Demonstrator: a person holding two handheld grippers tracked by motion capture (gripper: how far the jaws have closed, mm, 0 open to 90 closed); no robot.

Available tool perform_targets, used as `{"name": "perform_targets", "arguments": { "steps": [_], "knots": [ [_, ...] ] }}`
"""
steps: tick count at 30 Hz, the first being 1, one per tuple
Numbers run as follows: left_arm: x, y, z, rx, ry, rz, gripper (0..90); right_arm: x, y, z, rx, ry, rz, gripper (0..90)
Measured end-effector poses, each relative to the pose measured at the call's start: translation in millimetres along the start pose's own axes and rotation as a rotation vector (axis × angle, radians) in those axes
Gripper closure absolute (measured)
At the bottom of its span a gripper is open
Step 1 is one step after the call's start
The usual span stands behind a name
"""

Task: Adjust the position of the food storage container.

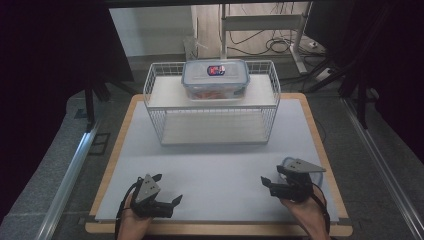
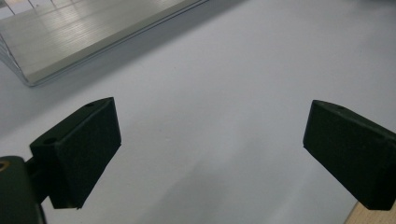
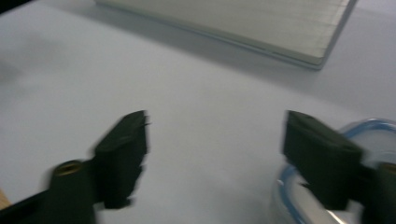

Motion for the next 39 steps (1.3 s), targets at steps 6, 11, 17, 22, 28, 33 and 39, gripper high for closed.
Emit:
{"name": "perform_targets", "arguments": {
  "steps": [6, 11, 17, 22, 28, 33, 39],
  "knots": [
    [-0.1, -0.6, 0.3, 0.003, -0.001, 0.003, 3.9, -19.6, -5.4, -9.3, 0.023, -0.036, -0.033, 64.5],
    [-0.2, -1.5, 1.2, 0.007, -0.005, 0.003, 3.9, -55.7, -8.1, -20.6, 0.022, -0.122, 0.016, 81.9],
    [-0.9, -0.8, 1.8, 0.001, -0.001, 0.004, 3.9, -92.6, -16.1, -33.0, 0.033, -0.207, 0.069, 89.9],
    [1.1, -1.0, 1.3, -0.005, 0.000, -0.006, 3.8, -123.2, -30.7, -47.5, 0.044, -0.272, 0.137, 90.0],
    [0.7, -0.9, 1.8, -0.006, 0.000, -0.004, 3.8, -138.8, -42.8, -52.0, 0.084, -0.299, 0.162, 89.9],
    [0.4, -0.3, 1.5, -0.012, -0.001, -0.004, 3.8, -145.6, -54.0, -48.2, 0.144, -0.317, 0.172, 89.9],
    [-0.2, 0.2, 2.1, -0.012, -0.003, 0.003, 3.8, -147.6, -57.3, -45.1, 0.165, -0.328, 0.175, 90.0]
  ]
}}
Point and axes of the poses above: each handheld gripper's, and its own axes: z roughly forward along the jaws, y roughly out of its top, x roughly to its left, the point moved 10 cm from there along z, roughly forward along the jaws, and after that the axes turned 9 degrees about -y, right-handed, at the moved point
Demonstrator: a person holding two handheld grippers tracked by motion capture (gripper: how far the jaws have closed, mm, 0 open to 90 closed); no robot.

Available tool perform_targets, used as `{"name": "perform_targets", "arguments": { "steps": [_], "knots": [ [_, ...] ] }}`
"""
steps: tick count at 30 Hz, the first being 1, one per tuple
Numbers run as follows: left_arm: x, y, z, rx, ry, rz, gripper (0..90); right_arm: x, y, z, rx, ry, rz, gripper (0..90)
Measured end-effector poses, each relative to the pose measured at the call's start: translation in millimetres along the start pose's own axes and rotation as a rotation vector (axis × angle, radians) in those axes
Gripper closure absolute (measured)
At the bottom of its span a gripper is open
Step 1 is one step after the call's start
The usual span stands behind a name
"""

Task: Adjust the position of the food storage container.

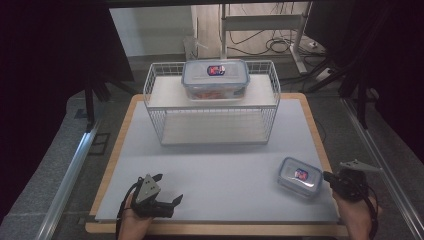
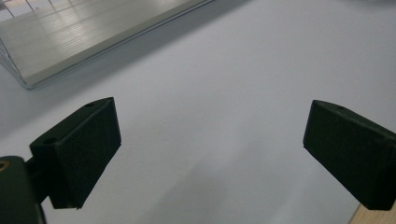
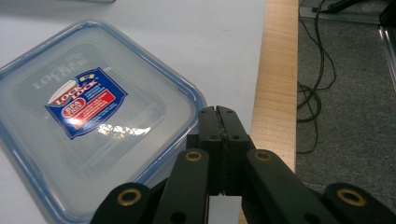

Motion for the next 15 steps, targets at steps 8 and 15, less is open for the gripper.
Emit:
{"name": "perform_targets", "arguments": {
  "steps": [8, 15],
  "knots": [
    [-1.3, 0.1, 1.6, 0.004, -0.003, 0.004, 3.8, 16.5, 3.7, 6.3, 0.002, 0.054, -0.006, 90.0],
    [-1.7, -0.2, 2.5, 0.006, -0.006, 0.004, 3.9, 40.4, 10.6, 12.4, 0.002, 0.108, -0.032, 90.0]
  ]
}}
Point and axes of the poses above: each handheld gripper's, and its own axes: z roughly forward along the jaws, y roughly out of its top, x roughly to its left, the point moved 10 cm from there along z, roughly forward along the jaws, and after that the axes turned 9 degrees about -y, right-handed, at the moved point
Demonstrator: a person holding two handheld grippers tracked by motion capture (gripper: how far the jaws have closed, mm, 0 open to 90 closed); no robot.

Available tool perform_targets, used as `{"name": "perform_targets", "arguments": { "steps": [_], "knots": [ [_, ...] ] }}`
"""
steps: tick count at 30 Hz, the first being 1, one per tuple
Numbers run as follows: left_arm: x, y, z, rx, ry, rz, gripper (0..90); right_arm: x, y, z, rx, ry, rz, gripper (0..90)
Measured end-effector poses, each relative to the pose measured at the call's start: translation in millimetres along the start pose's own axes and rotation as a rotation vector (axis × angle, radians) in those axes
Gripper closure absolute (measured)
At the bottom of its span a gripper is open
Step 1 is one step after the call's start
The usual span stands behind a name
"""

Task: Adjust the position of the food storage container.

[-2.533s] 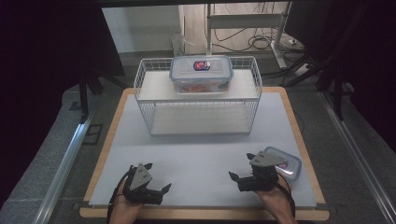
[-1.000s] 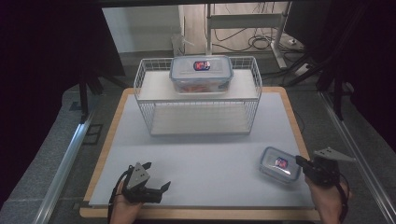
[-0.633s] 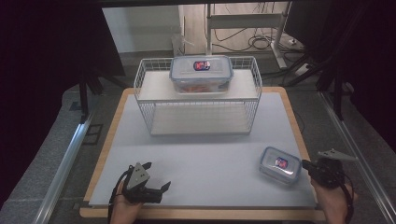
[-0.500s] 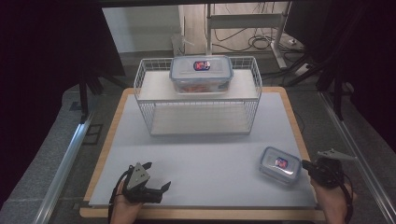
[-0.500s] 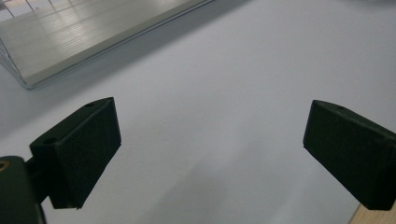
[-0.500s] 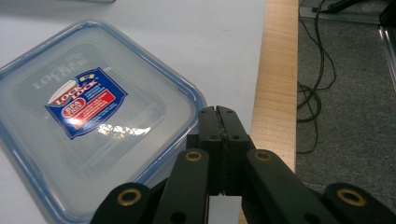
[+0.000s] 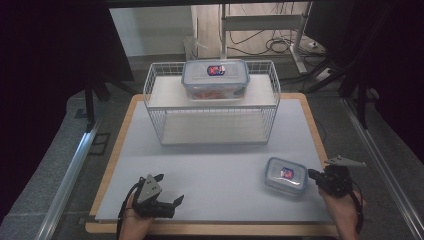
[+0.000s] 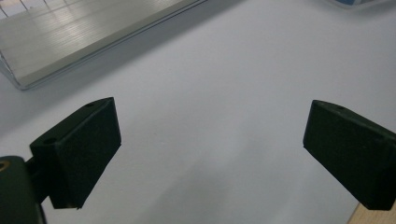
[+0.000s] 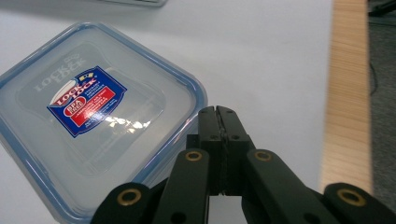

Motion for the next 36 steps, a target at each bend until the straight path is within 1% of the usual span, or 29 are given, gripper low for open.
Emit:
{"name": "perform_targets", "arguments": {
  "steps": [1, 2, 5, 6, 7, 8, 9, 10, 11, 12, 13, 14, 15, 19, 20, 21, 23, 24, 26, 27, 28, 29, 30, 31, 33, 34, 36],
  "knots": [
    [0.0, 0.0, 0.1, 0.000, 0.000, 0.000, 3.9, 6.5, 2.3, 2.6, 0.001, 0.012, -0.011, 90.0],
    [-0.1, 0.0, 0.2, 0.000, -0.001, 0.000, 3.9, 6.5, 2.3, 2.6, 0.001, 0.012, -0.011, 90.0],
    [-0.3, -0.2, 0.3, 0.002, -0.004, -0.001, 3.9, 19.1, 5.7, 6.3, 0.003, 0.044, -0.021, 90.0],
    [-0.3, -0.3, 0.5, 0.003, -0.004, -0.002, 3.9, 28.6, 8.0, 8.9, 0.002, 0.064, -0.033, 90.0],
    [-0.3, -0.4, 0.6, 0.003, -0.005, -0.003, 3.9, 28.6, 8.0, 8.9, 0.002, 0.064, -0.033, 90.0],
    [-0.2, -0.4, 0.7, 0.002, -0.005, -0.005, 3.9, 39.1, 9.8, 11.0, 0.005, 0.086, -0.045, 90.0],
    [-0.1, -0.4, 0.8, 0.003, -0.005, -0.005, 3.9, 44.5, 10.5, 11.8, 0.007, 0.095, -0.052, 90.0],
    [-0.1, -0.4, 0.8, 0.003, -0.005, -0.005, 3.9, 44.5, 10.5, 11.8, 0.007, 0.095, -0.052, 90.0],
    [-0.2, -0.5, 0.9, 0.003, -0.006, -0.006, 3.9, 56.1, 11.4, 13.6, 0.009, 0.115, -0.066, 90.0],
    [-0.3, -0.5, 1.0, 0.003, -0.007, -0.007, 3.9, 56.1, 11.4, 13.6, 0.009, 0.115, -0.066, 90.0],
    [-0.2, -0.6, 1.1, 0.004, -0.007, -0.006, 3.8, 68.0, 12.1, 15.0, 0.010, 0.137, -0.082, 90.0],
    [-0.2, -0.6, 1.1, 0.004, -0.007, -0.006, 3.9, 68.0, 12.1, 15.0, 0.010, 0.137, -0.082, 90.0],
    [-0.4, -0.8, 1.2, 0.005, -0.008, -0.007, 3.9, 79.4, 12.9, 15.8, 0.012, 0.155, -0.099, 90.0],
    [-0.5, -1.2, 1.6, 0.008, -0.009, -0.009, 3.9, 98.7, 15.9, 19.1, 0.009, 0.179, -0.129, 90.0],
    [-0.5, -1.2, 1.6, 0.008, -0.009, -0.009, 3.9, 98.7, 15.9, 19.1, 0.009, 0.179, -0.129, 90.0],
    [-0.5, -1.3, 1.9, 0.009, -0.010, -0.009, 3.9, 106.6, 17.2, 20.6, 0.011, 0.190, -0.136, 90.0],
    [-0.4, -1.5, 2.2, 0.010, -0.010, -0.009, 3.8, 113.3, 18.6, 22.0, 0.010, 0.199, -0.146, 90.0],
    [-0.3, -1.8, 2.6, 0.011, -0.010, -0.011, 3.8, 113.3, 18.6, 22.0, 0.010, 0.199, -0.146, 90.0],
    [-0.2, -2.6, 3.5, 0.016, -0.012, -0.014, 3.8, 121.2, 19.5, 23.2, 0.011, 0.214, -0.149, 90.0],
    [-0.1, -3.0, 4.1, 0.019, -0.013, -0.017, 3.9, 129.5, 20.7, 24.6, 0.010, 0.226, -0.161, 90.0],
    [-0.1, -3.0, 4.1, 0.019, -0.013, -0.017, 3.8, 129.5, 20.7, 24.6, 0.010, 0.226, -0.161, 90.0],
    [-0.1, -3.0, 4.3, 0.020, -0.013, -0.018, 3.8, 138.5, 22.0, 26.2, 0.011, 0.237, -0.171, 90.0],
    [-0.1, -3.0, 4.3, 0.020, -0.013, -0.018, 3.8, 138.5, 22.0, 26.2, 0.011, 0.237, -0.171, 90.0],
    [-0.2, -3.1, 4.4, 0.021, -0.014, -0.019, 3.8, 148.8, 23.5, 28.0, 0.010, 0.255, -0.180, 90.0],
    [-0.4, -3.6, 4.7, 0.024, -0.017, -0.019, 3.8, 160.1, 24.6, 29.7, 0.010, 0.275, -0.188, 90.0],
    [-0.4, -3.6, 4.7, 0.024, -0.017, -0.019, 3.8, 160.1, 24.6, 29.7, 0.010, 0.275, -0.188, 90.0],
    [-0.6, -4.0, 5.0, 0.027, -0.019, -0.019, 3.8, 170.9, 25.5, 31.5, 0.011, 0.293, -0.201, 90.0]
  ]
}}
Point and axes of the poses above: each handheld gripper's, and its own axes: z roughly forward along the jaws, y roughly out of its top, x roughly to its left, the point moved 10 cm from there along z, roughly forward along the jaws, and after that the axes turned 9 degrees about -y, right-handed, at the moved point
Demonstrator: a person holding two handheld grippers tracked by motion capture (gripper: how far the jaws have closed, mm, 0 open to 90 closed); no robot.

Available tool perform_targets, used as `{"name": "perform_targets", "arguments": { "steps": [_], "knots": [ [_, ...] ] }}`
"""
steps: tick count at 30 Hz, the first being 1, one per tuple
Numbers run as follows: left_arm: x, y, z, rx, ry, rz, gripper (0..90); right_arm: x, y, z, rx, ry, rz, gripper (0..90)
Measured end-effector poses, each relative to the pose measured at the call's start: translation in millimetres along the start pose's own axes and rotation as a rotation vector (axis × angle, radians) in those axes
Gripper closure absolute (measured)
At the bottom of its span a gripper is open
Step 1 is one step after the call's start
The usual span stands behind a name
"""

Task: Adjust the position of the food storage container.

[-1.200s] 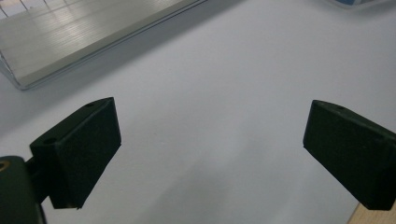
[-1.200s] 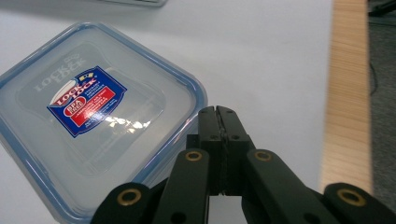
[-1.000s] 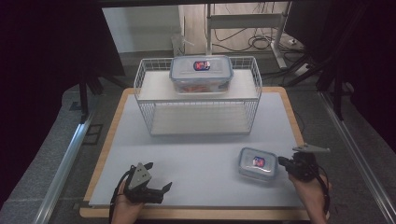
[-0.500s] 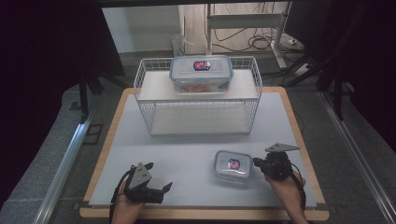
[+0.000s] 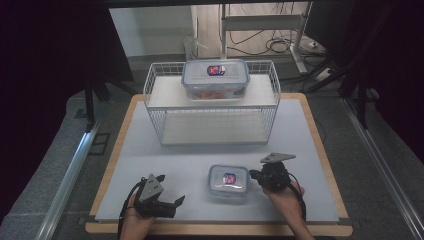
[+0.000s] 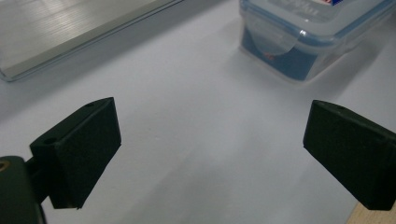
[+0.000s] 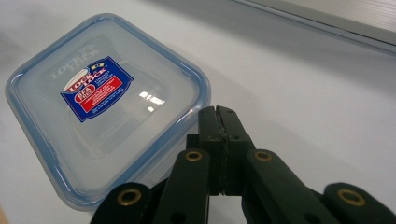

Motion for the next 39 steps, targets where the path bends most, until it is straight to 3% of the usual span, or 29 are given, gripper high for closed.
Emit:
{"name": "perform_targets", "arguments": {
  "steps": [1, 5, 8, 10, 16, 17, 18, 19, 20, 21, 22, 23, 24, 30, 36, 39],
  "knots": [
    [-0.4, -0.2, 0.1, 0.002, -0.002, 0.001, 3.9, 8.6, 2.7, 5.0, 0.001, 0.014, -0.012, 90.0],
    [-0.8, -0.6, -0.8, 0.006, -0.005, 0.000, 3.9, 21.6, 4.8, 12.5, 0.011, 0.031, -0.042, 90.0],
    [-0.7, -1.4, -1.2, 0.013, -0.010, -0.008, 4.1, 21.3, 4.3, 11.5, 0.011, 0.040, -0.051, 88.6],
    [-1.2, -2.6, -0.8, 0.021, -0.031, -0.033, 4.6, 10.9, 6.4, 4.0, -0.011, 0.013, -0.047, 84.7],
    [-2.4, -5.7, 1.4, 0.050, -0.044, -0.048, 5.4, 3.0, 4.2, -7.9, -0.049, 0.016, -0.055, 71.9],
    [-2.7, -6.0, 2.0, 0.055, -0.044, -0.046, 5.4, 2.1, 2.6, -12.1, -0.064, 0.013, -0.073, 64.6],
    [-2.7, -6.0, 2.0, 0.055, -0.044, -0.046, 5.4, 2.1, 2.6, -12.1, -0.064, 0.013, -0.073, 64.6],
    [-2.8, -6.5, 2.5, 0.059, -0.043, -0.043, 5.4, 1.3, 1.7, -15.9, -0.080, 0.008, -0.090, 56.6],
    [-2.8, -6.5, 2.5, 0.059, -0.043, -0.043, 5.5, 1.3, 1.7, -15.9, -0.080, 0.008, -0.090, 56.6],
    [-2.4, -7.2, 2.8, 0.065, -0.040, -0.040, 5.5, 0.1, 0.8, -19.0, -0.092, 0.005, -0.096, 48.3],
    [-2.4, -7.2, 2.8, 0.065, -0.040, -0.040, 5.5, 0.1, 0.8, -19.0, -0.092, 0.005, -0.096, 48.3],
    [-2.1, -7.7, 2.8, 0.066, -0.039, -0.039, 5.6, -1.4, -0.6, -21.1, -0.105, 0.012, -0.096, 40.0],
    [-2.1, -7.7, 2.8, 0.066, -0.039, -0.039, 5.6, -1.4, -0.6, -21.1, -0.105, 0.012, -0.096, 40.0],
    [-0.7, -8.8, 2.6, 0.068, -0.036, -0.040, 5.6, -1.1, -9.3, -22.4, -0.112, 0.060, -0.100, 17.4],
    [0.3, -10.6, 3.5, 0.075, -0.033, -0.035, 5.6, 1.6, -11.7, -19.7, -0.106, 0.088, -0.103, 10.8],
    [0.5, -11.1, 3.5, 0.078, -0.034, -0.037, 5.5, 0.9, -16.9, -15.3, -0.078, 0.090, -0.099, 9.5]
  ]
}}
Point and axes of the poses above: each handheld gripper's, and its own axes: z roughly forward along the jaws, y roughly out of its top, x roughly to its left, the point moved 10 cm from there along z, roughly forward along the jaws, and after that the axes turned 9 degrees about -y, right-handed, at the moved point
